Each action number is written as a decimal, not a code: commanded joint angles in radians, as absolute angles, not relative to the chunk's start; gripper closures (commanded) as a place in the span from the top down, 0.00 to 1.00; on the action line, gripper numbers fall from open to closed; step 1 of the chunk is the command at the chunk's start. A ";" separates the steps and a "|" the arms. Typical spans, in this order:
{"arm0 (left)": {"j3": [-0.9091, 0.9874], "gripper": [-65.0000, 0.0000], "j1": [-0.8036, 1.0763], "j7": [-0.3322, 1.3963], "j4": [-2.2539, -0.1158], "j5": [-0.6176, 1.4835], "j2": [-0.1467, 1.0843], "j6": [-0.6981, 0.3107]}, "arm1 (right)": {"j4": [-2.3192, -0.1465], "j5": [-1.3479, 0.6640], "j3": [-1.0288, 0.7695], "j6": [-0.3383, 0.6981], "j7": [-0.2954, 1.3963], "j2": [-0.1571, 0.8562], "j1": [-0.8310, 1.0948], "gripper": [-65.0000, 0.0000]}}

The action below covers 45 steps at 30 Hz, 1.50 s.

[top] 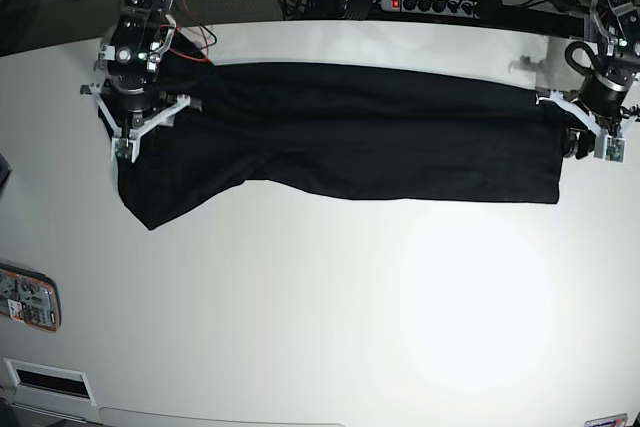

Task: Fold the T-shirt properly
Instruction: 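Hold the folded edge with both grippers and straighten the strip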

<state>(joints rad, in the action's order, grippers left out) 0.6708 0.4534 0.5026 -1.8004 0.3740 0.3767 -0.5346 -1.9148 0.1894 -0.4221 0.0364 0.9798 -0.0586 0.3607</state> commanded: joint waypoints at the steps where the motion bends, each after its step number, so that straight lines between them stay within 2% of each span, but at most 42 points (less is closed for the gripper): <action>1: 0.680 0.17 0.450 0.479 -1.836 0.386 0.394 -0.532 | -1.933 0.211 -0.424 0.033 0.951 -0.053 0.348 0.41; 9: 0.677 0.17 0.440 0.481 -1.848 0.386 0.390 -0.532 | -1.936 0.288 -0.423 0.033 0.917 -0.054 0.398 0.41; 19: 0.593 0.17 0.277 0.481 -1.718 0.386 0.340 -0.532 | -1.943 0.288 -0.418 0.033 0.837 -0.056 0.389 0.41; 25: 0.545 0.17 0.242 0.481 -1.692 0.384 0.317 -0.532 | -1.943 0.291 -0.351 0.033 0.840 -0.056 0.343 0.41; 30: 0.544 0.17 0.208 0.481 -1.580 0.384 0.315 -0.532 | -1.934 0.291 -0.315 0.033 0.842 -0.054 0.297 0.41; 36: 0.544 0.17 0.205 0.478 -1.461 0.384 0.323 -0.533 | -1.862 0.289 -0.317 0.035 0.842 -0.054 0.154 0.41; 45: 0.544 0.17 0.127 0.254 -1.176 0.189 0.331 -0.533 | -1.721 0.289 -0.317 0.035 0.835 -0.054 0.151 0.41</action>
